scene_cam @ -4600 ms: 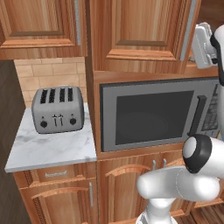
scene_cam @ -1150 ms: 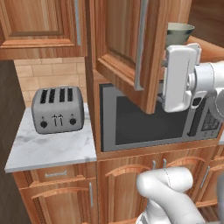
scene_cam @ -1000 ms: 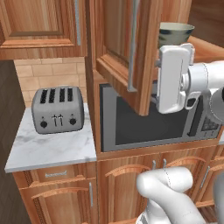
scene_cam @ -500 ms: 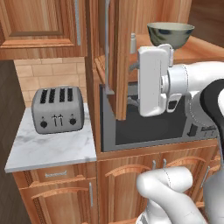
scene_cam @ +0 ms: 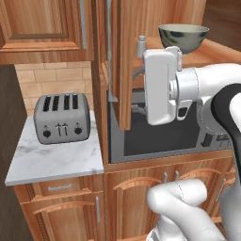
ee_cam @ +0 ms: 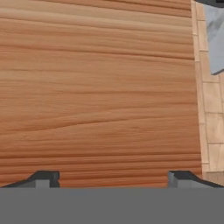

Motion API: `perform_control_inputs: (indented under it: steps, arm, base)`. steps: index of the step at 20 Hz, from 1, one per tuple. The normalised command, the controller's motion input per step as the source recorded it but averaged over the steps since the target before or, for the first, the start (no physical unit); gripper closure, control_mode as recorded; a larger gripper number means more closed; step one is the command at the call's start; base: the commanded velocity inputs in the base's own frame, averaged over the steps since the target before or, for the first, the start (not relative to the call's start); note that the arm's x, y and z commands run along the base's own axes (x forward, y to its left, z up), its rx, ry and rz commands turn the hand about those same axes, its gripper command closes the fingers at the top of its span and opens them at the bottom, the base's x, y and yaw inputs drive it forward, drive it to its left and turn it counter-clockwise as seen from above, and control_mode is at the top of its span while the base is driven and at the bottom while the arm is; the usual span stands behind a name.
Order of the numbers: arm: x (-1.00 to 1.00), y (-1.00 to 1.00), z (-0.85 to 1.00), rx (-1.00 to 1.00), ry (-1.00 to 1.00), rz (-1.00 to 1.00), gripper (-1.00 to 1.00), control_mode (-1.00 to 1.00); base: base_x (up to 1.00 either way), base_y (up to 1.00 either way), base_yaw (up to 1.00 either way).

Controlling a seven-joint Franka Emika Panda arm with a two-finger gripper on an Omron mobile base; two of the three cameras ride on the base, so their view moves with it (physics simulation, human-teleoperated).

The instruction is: Open the cabinet. Place the bowl and condiment on the counter. Then place the lime and garlic on the cutting board.

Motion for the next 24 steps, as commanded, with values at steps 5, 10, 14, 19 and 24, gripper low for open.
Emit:
perform_control_inputs:
  steps: [5,10,14,19,24]
  arm:
    - [0.18,0.24,-0.14,-0.03,0.00,0.00,-1.00,-1.00]
    - [0.04,0.09,-0.02,0.00,0.00,0.00,-1.00,-1.00]
    - [0.00,-0.08,0.00,0.00,-0.05,-0.03,-1.00,-1.00]
    - [0.00,-0.13,0.00,0.00,-0.07,-0.02,-1.00,-1.00]
    - [0.02,-0.22,0.00,0.00,-0.05,-0.02,-1.00,-1.00]
  base:
    - [0.00,0.00,0.00]
    - [0.00,0.00,0.00]
    - [0.00,0.00,0.00]
    - [0.00,0.00,0.00]
    - [0.00,0.00,0.00]
